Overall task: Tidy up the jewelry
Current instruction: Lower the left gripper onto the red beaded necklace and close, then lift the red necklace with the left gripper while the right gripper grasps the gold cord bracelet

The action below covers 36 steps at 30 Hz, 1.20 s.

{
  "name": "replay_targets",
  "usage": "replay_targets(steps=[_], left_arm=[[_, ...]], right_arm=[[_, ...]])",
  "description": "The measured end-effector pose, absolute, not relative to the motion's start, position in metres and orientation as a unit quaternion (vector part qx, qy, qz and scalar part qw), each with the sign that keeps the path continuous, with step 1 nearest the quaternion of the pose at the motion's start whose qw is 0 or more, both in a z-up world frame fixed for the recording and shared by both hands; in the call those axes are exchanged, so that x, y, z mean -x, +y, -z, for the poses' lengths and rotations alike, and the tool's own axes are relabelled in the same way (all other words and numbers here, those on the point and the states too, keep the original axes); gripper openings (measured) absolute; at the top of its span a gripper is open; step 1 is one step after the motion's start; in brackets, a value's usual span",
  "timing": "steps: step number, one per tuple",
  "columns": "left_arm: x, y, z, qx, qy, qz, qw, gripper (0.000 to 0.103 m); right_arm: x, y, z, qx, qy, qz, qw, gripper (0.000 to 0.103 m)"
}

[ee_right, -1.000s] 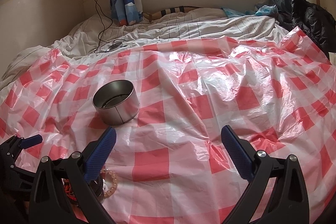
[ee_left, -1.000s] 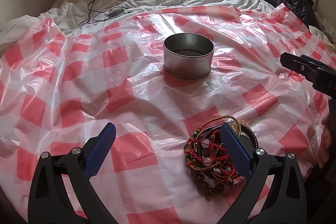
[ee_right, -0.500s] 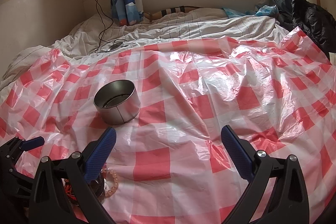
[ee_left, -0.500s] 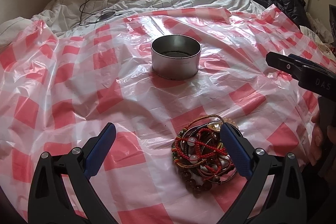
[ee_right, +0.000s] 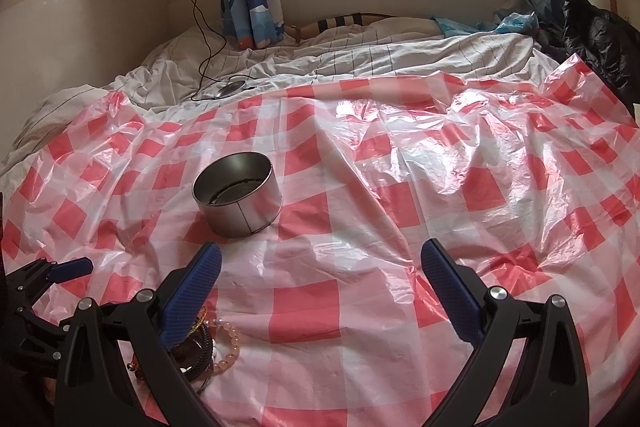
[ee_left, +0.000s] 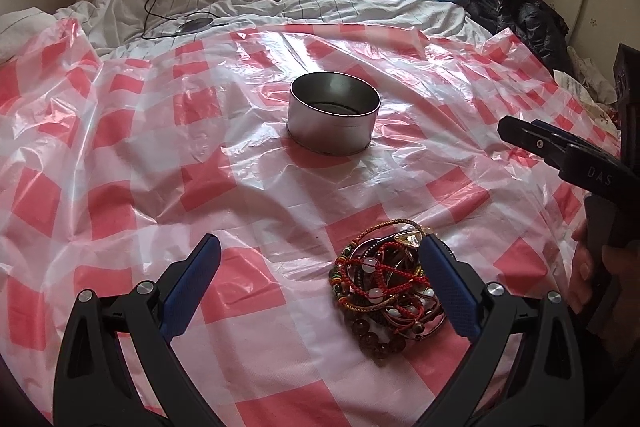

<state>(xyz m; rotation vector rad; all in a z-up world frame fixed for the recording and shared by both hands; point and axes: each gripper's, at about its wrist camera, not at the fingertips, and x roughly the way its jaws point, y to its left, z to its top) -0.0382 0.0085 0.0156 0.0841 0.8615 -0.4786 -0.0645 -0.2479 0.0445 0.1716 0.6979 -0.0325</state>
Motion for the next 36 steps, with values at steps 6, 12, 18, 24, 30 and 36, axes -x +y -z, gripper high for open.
replay_targets(steps=[6, 12, 18, 24, 30, 36], left_arm=[[0.057, -0.014, -0.02, -0.087, 0.37, 0.274, 0.883, 0.095], [0.076, -0.043, -0.011, -0.163, 0.348, 0.303, 0.872, 0.095], [0.069, -0.043, 0.002, -0.157, 0.38, 0.313, 0.856, 0.063], [0.065, -0.032, 0.004, -0.123, 0.396, 0.33, 0.848, 0.013], [0.061, -0.02, -0.002, -0.087, 0.402, 0.342, 0.845, 0.004], [0.055, -0.005, -0.006, -0.029, 0.419, 0.369, 0.829, 0.004]], right_arm=[[0.064, -0.252, -0.045, -0.1, 0.343, 0.006, 0.934, 0.096], [0.063, -0.256, -0.045, -0.112, 0.348, 0.001, 0.931, 0.096], [0.061, -0.259, -0.044, -0.12, 0.35, -0.004, 0.929, 0.096], [0.061, -0.26, -0.044, -0.122, 0.35, -0.004, 0.929, 0.096], [0.061, -0.261, -0.044, -0.123, 0.351, -0.005, 0.928, 0.096], [0.06, -0.255, -0.041, -0.119, 0.36, -0.019, 0.925, 0.096]])
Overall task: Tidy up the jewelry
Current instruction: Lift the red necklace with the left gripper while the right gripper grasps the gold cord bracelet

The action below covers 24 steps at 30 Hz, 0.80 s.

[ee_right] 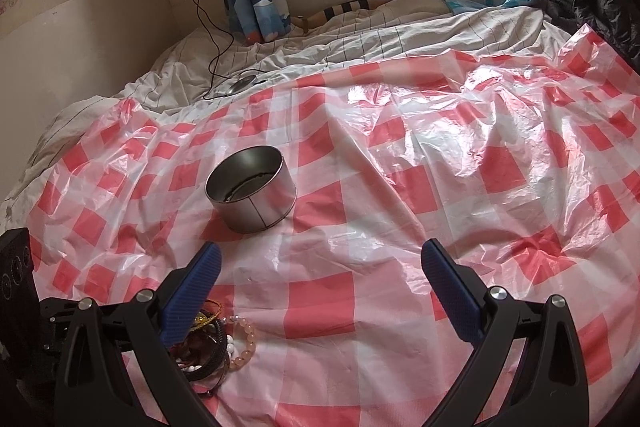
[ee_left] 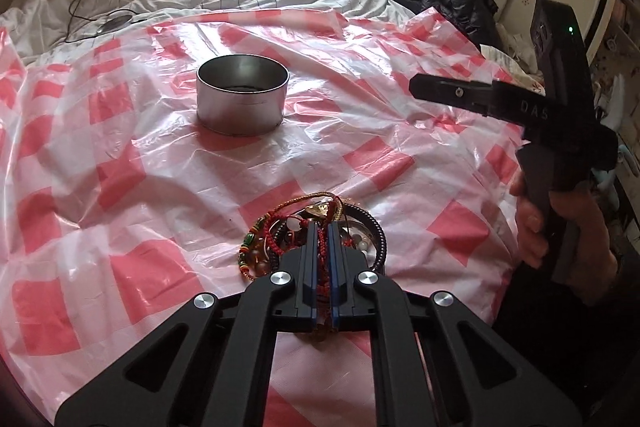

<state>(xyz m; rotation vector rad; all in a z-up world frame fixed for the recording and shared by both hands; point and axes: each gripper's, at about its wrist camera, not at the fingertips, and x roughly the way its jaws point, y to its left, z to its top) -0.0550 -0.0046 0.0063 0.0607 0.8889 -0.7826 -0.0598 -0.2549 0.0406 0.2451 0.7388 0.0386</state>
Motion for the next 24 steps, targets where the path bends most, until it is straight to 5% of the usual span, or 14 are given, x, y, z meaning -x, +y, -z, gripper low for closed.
replay_targets(steps=[15, 24], left_arm=[[0.03, 0.055, -0.025, 0.094, 0.4, 0.316, 0.855, 0.004], [0.024, 0.069, -0.028, 0.108, 0.394, 0.296, 0.863, 0.004]], right_arm=[[0.059, -0.197, -0.032, -0.041, 0.387, -0.122, 0.913, 0.096], [0.079, -0.116, -0.024, 0.106, 0.366, -0.239, 0.893, 0.096]])
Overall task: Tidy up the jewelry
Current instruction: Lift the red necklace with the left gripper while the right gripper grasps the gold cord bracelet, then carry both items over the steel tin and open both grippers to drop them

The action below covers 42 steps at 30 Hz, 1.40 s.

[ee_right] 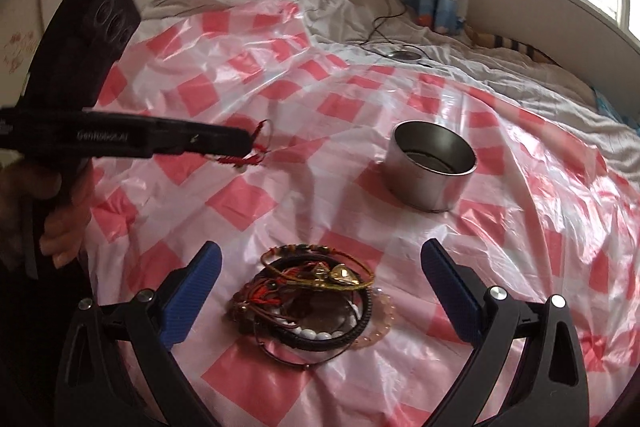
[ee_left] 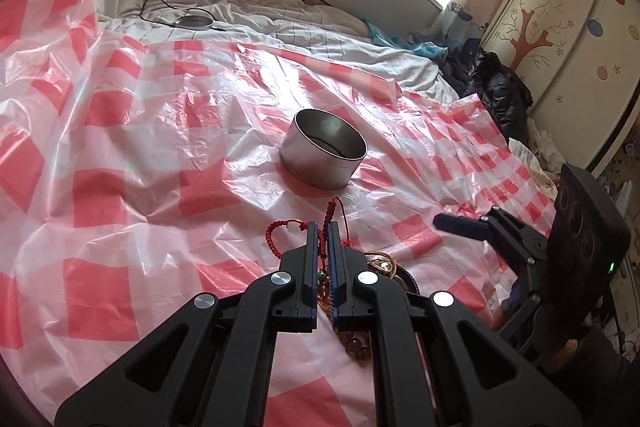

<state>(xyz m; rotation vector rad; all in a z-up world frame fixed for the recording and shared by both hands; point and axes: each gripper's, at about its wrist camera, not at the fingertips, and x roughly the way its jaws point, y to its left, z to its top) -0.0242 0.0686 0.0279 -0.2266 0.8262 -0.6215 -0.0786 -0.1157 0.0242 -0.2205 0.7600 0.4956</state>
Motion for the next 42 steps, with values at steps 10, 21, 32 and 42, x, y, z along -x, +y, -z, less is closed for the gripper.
replay_targets(steps=[10, 21, 32, 42], left_arm=[[0.019, 0.074, -0.032, 0.121, 0.387, 0.3, 0.863, 0.004], [0.014, 0.083, -0.038, 0.141, 0.376, 0.299, 0.865, 0.004], [0.015, 0.084, -0.038, 0.146, 0.376, 0.294, 0.866, 0.004], [0.012, 0.062, -0.04, 0.14, 0.374, 0.312, 0.862, 0.004]], right_arm=[[0.055, -0.06, 0.003, 0.272, 0.412, -0.283, 0.823, 0.078], [0.024, -0.05, 0.024, 0.303, 0.484, -0.309, 0.76, 0.01], [0.009, -0.166, 0.002, -0.134, 0.446, -0.314, 0.827, 0.006], [0.019, -0.244, -0.035, -0.358, 0.318, -0.329, 0.814, 0.006]])
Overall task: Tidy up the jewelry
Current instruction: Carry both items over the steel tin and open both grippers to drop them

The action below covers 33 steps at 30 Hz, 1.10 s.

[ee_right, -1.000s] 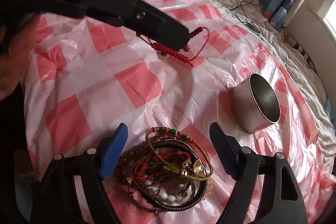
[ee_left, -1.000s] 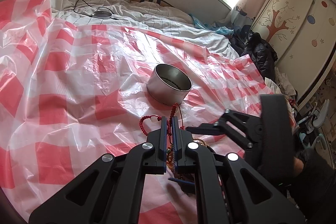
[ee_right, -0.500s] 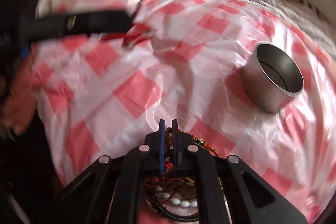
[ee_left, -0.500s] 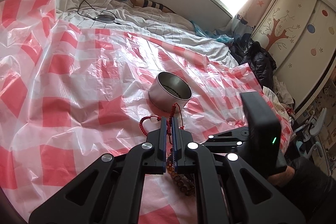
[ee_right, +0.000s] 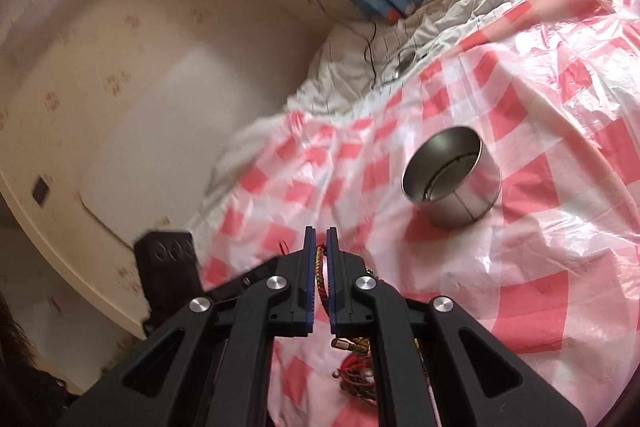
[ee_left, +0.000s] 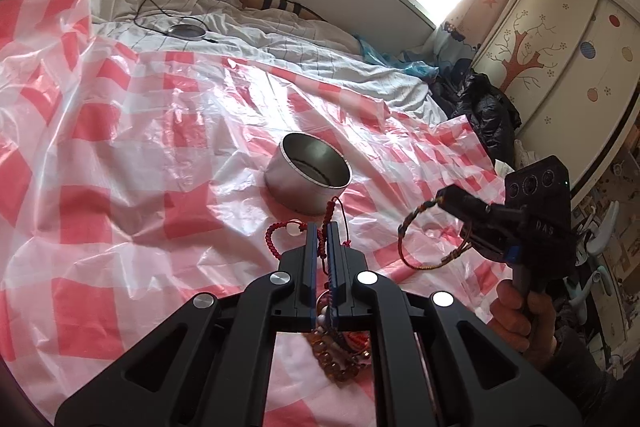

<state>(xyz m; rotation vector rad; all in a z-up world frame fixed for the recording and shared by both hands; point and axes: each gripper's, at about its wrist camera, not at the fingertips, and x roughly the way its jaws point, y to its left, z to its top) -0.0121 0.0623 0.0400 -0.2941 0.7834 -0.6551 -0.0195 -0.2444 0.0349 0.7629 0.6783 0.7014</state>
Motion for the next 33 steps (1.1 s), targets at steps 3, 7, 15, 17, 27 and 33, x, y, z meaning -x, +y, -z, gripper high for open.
replay_targets(steps=[3, 7, 15, 17, 27, 33], left_arm=[[0.002, 0.049, -0.047, 0.134, 0.359, 0.323, 0.865, 0.004], [-0.022, 0.029, -0.054, 0.143, 0.347, 0.339, 0.862, 0.004], [-0.077, -0.021, -0.05, 0.101, 0.345, 0.331, 0.873, 0.004], [-0.092, -0.031, -0.044, 0.087, 0.345, 0.318, 0.879, 0.004], [-0.121, -0.052, -0.019, 0.022, 0.399, 0.284, 0.871, 0.038], [-0.107, 0.012, -0.046, 0.111, 0.364, 0.221, 0.898, 0.059]], right_arm=[[0.014, -0.254, -0.041, -0.37, 0.305, -0.327, 0.814, 0.006], [-0.004, -0.254, -0.047, -0.377, 0.289, -0.332, 0.815, 0.006], [-0.048, -0.263, -0.039, -0.4, 0.264, -0.317, 0.819, 0.006], [-0.063, -0.268, -0.034, -0.407, 0.263, -0.309, 0.818, 0.006], [-0.12, -0.252, -0.008, -0.363, 0.307, -0.267, 0.839, 0.006], [-0.134, -0.212, 0.02, -0.279, 0.4, -0.253, 0.836, 0.014]])
